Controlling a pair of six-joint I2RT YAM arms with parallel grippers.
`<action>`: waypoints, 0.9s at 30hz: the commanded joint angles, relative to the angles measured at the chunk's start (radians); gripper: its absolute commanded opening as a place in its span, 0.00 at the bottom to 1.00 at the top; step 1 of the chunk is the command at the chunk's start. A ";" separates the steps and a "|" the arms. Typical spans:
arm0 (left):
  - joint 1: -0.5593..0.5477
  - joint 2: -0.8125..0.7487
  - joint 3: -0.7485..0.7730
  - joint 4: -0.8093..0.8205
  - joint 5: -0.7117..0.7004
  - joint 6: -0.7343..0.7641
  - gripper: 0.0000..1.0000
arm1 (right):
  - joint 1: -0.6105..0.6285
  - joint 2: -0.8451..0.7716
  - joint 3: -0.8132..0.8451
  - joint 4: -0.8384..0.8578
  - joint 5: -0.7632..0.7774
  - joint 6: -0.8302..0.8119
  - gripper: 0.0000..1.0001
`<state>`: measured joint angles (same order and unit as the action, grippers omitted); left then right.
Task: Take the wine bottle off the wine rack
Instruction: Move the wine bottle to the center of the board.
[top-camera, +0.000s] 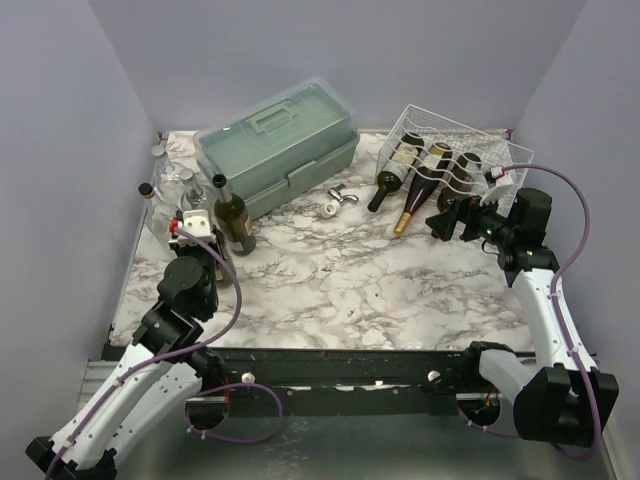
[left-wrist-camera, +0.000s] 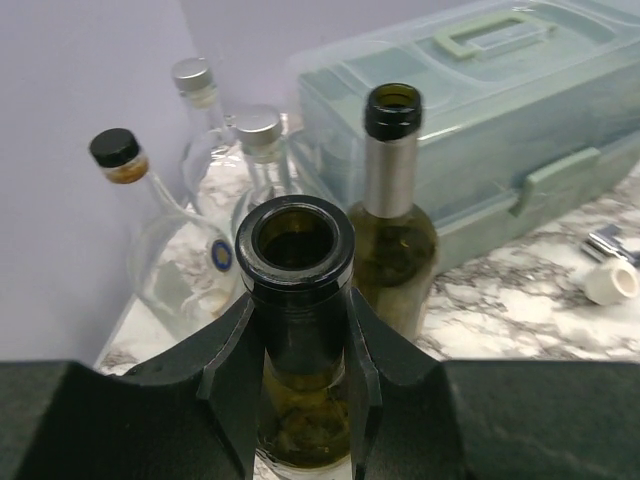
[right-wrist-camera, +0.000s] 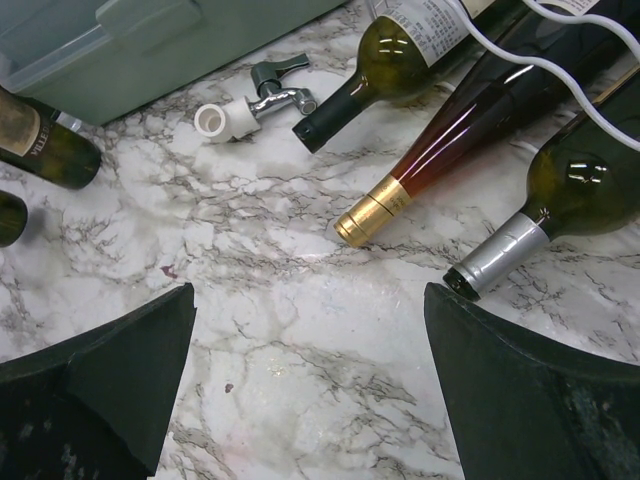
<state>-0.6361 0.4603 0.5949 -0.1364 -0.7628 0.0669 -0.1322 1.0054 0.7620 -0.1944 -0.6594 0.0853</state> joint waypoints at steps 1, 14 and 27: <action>0.112 0.024 -0.019 0.203 -0.012 -0.005 0.00 | -0.002 -0.020 -0.009 0.007 0.021 -0.014 0.99; 0.342 0.151 -0.054 0.381 0.131 -0.062 0.00 | -0.001 -0.019 -0.007 0.005 0.018 -0.016 0.99; 0.463 0.244 -0.044 0.425 0.254 -0.124 0.00 | -0.003 -0.018 -0.007 0.003 0.018 -0.018 1.00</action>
<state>-0.1913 0.7021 0.5240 0.1585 -0.5785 -0.0296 -0.1322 1.0000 0.7620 -0.1947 -0.6582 0.0780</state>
